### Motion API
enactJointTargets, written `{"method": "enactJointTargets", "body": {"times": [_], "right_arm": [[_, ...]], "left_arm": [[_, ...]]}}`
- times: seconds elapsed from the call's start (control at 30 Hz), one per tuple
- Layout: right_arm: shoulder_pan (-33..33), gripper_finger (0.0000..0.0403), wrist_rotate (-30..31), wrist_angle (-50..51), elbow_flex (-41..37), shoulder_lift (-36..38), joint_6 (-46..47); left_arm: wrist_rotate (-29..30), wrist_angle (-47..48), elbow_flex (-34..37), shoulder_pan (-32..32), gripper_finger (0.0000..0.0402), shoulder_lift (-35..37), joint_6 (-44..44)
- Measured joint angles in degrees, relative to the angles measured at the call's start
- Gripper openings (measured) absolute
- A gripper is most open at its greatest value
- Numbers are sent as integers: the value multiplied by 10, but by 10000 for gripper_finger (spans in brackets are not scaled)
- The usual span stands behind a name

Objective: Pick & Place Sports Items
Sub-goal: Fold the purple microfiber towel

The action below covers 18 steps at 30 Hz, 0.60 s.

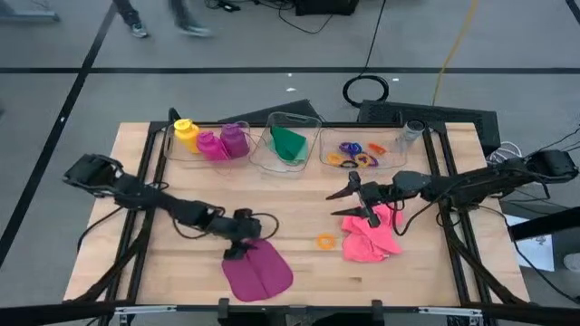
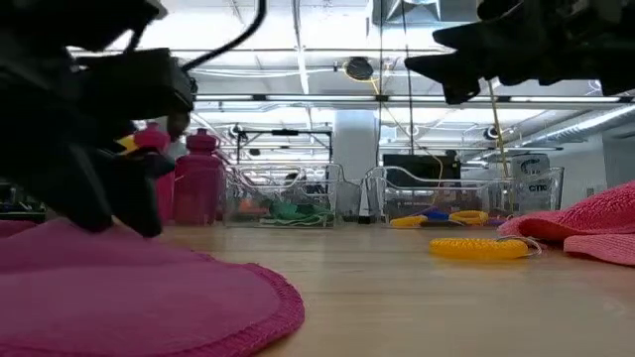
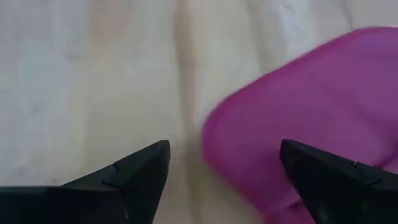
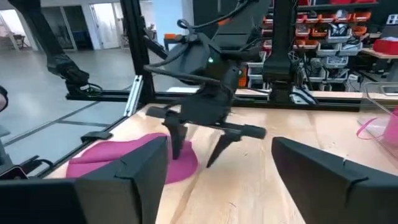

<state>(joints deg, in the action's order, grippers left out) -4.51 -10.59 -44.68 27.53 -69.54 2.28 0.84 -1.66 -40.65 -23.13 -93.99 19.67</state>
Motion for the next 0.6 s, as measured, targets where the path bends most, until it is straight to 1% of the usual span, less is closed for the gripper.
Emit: {"method": "enactJointTargets", "body": {"times": [0.2, 0.33, 0.5, 0.6], "right_arm": [[0, 210, 0, 0, 0, 0, 0], [0, 210, 0, 0, 0, 0, 0], [0, 210, 0, 0, 0, 0, 0], [0, 210, 0, 0, 0, 0, 0]], "left_arm": [[-43, 12, -1, 11, 259, 0, 22], [-54, 30, -1, 15, 259, 1, 48], [-76, 35, -1, 15, 259, 1, 52], [-86, 36, -1, 15, 248, 1, 57]]}}
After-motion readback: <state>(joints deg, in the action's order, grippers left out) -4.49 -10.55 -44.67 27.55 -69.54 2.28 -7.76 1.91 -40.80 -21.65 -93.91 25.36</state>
